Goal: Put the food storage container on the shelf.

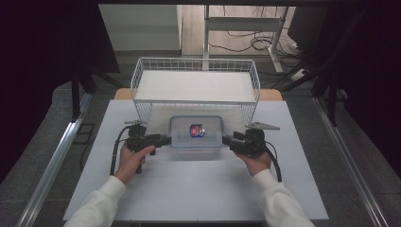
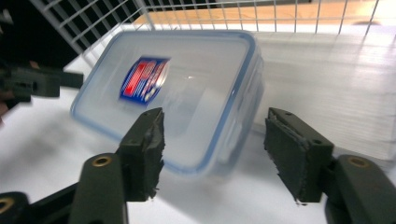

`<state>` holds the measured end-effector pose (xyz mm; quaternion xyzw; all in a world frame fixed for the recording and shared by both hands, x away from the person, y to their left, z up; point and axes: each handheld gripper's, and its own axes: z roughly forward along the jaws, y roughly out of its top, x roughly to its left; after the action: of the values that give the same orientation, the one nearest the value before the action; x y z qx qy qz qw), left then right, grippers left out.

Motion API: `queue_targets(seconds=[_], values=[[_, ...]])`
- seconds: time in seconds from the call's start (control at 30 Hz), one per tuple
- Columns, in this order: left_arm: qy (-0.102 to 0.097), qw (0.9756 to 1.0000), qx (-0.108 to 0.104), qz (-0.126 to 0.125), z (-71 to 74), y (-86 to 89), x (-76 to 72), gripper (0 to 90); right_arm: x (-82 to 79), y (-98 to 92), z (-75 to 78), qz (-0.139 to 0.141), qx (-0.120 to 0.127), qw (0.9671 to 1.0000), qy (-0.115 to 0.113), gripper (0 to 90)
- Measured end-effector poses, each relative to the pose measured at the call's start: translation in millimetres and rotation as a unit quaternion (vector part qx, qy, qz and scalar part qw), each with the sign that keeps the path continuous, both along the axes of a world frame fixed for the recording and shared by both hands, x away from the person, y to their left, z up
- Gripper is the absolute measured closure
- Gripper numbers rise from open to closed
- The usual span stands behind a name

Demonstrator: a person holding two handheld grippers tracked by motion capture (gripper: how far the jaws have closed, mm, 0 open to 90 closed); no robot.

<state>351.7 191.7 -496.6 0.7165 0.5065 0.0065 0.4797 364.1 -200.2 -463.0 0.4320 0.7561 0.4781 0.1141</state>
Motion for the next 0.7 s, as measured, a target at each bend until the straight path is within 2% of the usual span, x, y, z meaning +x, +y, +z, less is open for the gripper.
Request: queue_targets(seconds=[0.03,0.07,0.1,0.13,0.17,0.2,0.3,0.33,0.37,0.47,0.53,0.57,0.63,0.67,0.7], values=[[-0.007,0.9999,0.013,-0.005,1.3,-0.1,-6.3,29.0,-4.3,-1.3,0.7,0.008,-0.010,0.9999,-0.002,41.4],[-0.007,0.9999,0.013,-0.005,1.3,-0.1,-6.3,29.2,-4.3,-1.3,0.7,0.008,-0.010,0.9999,-0.002,41.4],[-0.014,0.9996,0.020,-0.016,1.7,-0.9,-18.7,29.2,-12.4,-3.1,1.3,0.028,-0.021,0.9994,-0.003,43.9],[-0.014,0.9996,0.020,-0.016,1.7,-0.9,-18.7,29.0,-12.4,-3.1,1.3,0.028,-0.021,0.9994,-0.003,43.9],[-0.022,0.9988,0.032,-0.029,1.8,-2.5,-30.7,29.0,-19.8,-2.6,0.7,0.044,-0.033,0.9985,0.000,45.9],[-0.022,0.9988,0.032,-0.029,1.8,-2.5,-30.7,29.0,-23.5,-1.5,0.1,0.053,-0.038,0.9979,0.001,48.1],[-0.027,0.9978,0.042,-0.043,3.2,-7.6,-51.6,29.9,-33.8,5.2,-3.2,0.073,-0.056,0.9958,0.000,54.2],[-0.027,0.9978,0.042,-0.043,3.2,-7.6,-51.6,30.0,-33.8,5.2,-3.2,0.073,-0.056,0.9958,0.000,54.2],[-0.034,0.9963,0.063,-0.047,4.1,-12.0,-61.2,29.9,-40.0,13.1,-8.8,0.077,-0.068,0.9947,0.001,61.5],[-0.041,0.9935,0.088,-0.060,3.2,-16.9,-74.1,29.9,-46.6,30.4,-20.4,0.102,-0.104,0.9893,0.004,78.5],[-0.050,0.9903,0.113,-0.063,3.6,-18.7,-82.0,29.8,-48.0,42.8,-25.8,0.123,-0.122,0.9848,0.005,86.4],[-0.053,0.9891,0.121,-0.064,4.0,-19.1,-85.4,29.9,-48.5,48.9,-27.5,0.130,-0.133,0.9825,0.001,88.3],[-0.053,0.9891,0.120,-0.065,4.5,-18.7,-91.0,29.9,-47.9,61.2,-30.4,0.139,-0.155,0.9781,-0.009,89.0],[-0.053,0.9891,0.120,-0.065,4.5,-18.7,-91.0,29.9,-47.9,61.2,-30.4,0.139,-0.155,0.9781,-0.009,89.0],[-0.052,0.9892,0.118,-0.069,4.2,-18.9,-94.6,29.9,-44.6,73.3,-33.4,0.140,-0.171,0.9752,-0.015,89.2]])
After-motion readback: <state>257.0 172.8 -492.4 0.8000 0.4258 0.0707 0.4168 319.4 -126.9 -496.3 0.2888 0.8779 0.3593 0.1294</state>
